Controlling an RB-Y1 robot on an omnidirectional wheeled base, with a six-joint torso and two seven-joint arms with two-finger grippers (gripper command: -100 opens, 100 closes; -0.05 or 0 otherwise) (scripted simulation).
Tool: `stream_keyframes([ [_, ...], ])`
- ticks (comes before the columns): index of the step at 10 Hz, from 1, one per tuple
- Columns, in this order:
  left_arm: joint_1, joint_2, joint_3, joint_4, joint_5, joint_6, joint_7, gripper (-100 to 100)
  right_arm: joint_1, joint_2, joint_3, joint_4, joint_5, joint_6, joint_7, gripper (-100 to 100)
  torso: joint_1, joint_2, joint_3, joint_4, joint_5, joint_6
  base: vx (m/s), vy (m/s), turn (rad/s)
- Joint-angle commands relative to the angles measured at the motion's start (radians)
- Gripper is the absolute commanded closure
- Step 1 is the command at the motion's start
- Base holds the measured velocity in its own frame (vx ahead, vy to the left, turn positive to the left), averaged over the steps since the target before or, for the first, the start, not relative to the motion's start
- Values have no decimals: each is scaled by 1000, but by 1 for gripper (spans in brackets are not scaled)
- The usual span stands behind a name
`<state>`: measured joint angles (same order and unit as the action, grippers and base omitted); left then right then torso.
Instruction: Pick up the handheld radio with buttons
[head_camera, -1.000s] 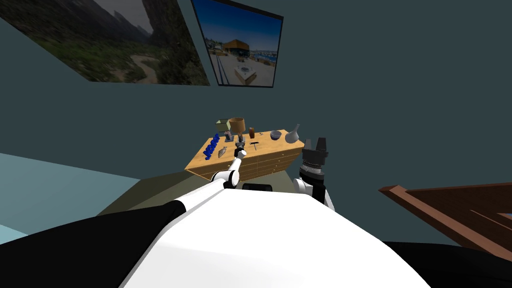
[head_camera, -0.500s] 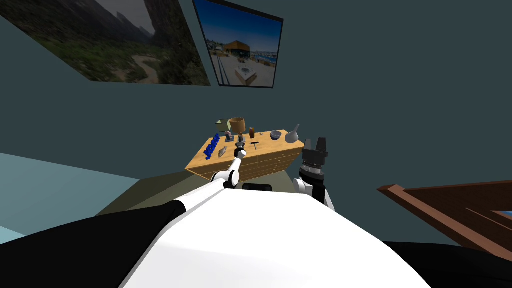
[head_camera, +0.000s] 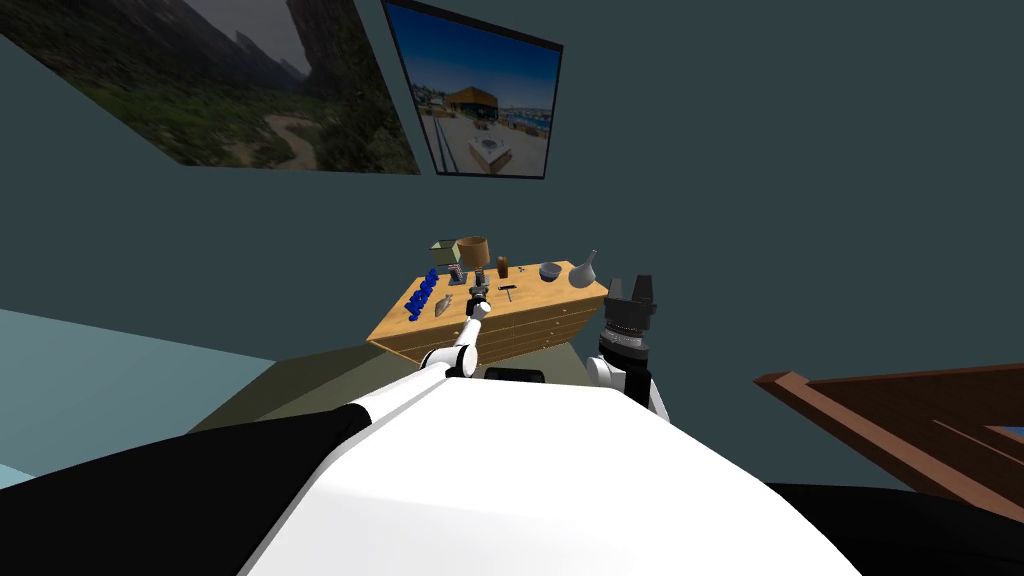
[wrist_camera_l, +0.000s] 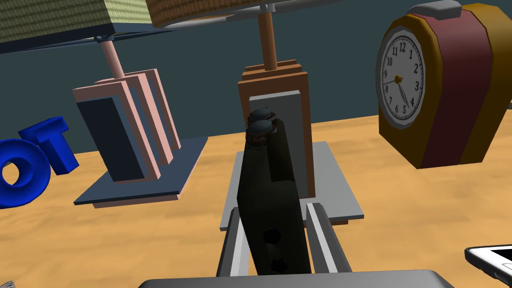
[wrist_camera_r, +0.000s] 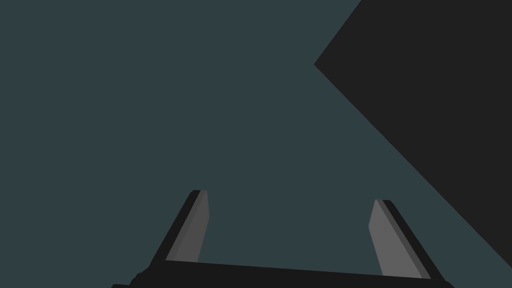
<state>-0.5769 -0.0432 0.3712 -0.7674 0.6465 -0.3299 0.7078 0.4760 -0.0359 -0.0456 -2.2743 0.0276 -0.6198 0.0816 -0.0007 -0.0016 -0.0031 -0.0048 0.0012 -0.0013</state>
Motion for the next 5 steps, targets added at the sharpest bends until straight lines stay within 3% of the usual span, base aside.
stream_keyframes([
  [1, 50, 3, -7, -50, 10, 38, 3, 100, 0, 0, 0, 0, 0, 0, 0, 0, 0, 0, 0, 0, 0, 0, 45, -36, -32],
  [2, 68, 3, -7, -89, 10, 38, 3, 100, 0, 0, 0, 0, 0, 0, 0, 0, 0, -1, -1, -2, 1, -1, 45, -38, -2],
  [3, 100, 6, -14, -114, 20, 73, 7, 100, 0, 0, 0, 0, 0, 0, 0, 0, 1, -1, -2, -3, 1, -1, 57, -53, -4],
  [5, 130, 6, -14, -167, 20, 73, 7, 100, 0, 0, 0, 0, 0, 0, 0, 0, 0, -2, -5, -9, 4, -1, 37, -37, -3],
])
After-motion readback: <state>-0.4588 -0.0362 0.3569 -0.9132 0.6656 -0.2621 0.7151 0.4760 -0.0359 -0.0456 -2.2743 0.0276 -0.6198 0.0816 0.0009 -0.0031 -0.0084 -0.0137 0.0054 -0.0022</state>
